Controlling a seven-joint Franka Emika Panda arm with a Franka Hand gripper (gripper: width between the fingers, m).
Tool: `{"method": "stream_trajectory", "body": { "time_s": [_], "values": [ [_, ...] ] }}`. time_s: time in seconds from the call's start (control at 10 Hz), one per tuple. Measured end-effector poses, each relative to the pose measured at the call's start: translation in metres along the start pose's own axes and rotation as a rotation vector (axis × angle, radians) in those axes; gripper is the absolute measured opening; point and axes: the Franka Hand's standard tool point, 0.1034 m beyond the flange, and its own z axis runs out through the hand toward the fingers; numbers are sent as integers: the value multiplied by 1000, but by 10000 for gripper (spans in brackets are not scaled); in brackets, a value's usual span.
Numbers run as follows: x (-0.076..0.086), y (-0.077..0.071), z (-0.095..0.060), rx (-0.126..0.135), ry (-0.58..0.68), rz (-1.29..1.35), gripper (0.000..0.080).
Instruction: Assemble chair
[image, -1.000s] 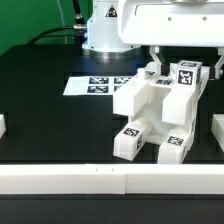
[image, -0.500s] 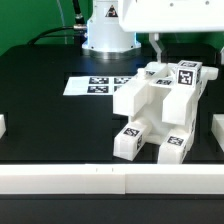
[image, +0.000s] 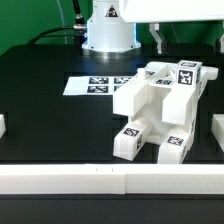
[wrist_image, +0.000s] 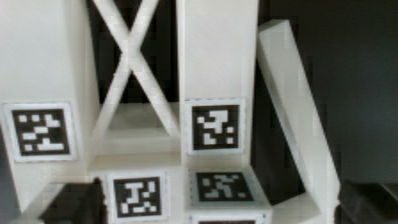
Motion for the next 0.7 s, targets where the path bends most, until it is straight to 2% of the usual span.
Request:
{"method": "stream_trajectory", "body": {
  "time_s": [0.1, 0.2, 0.3, 0.5, 0.7],
  "values": [
    [-3, 0, 0, 4, 8, 4, 649],
    [-22, 3, 1, 9, 19, -5, 649],
    [-46, 7, 2, 3, 0, -20, 649],
    [-73, 11, 8, -1, -7, -36, 649],
    [-68, 11, 7, -1, -4, -32, 649]
  ]
}}
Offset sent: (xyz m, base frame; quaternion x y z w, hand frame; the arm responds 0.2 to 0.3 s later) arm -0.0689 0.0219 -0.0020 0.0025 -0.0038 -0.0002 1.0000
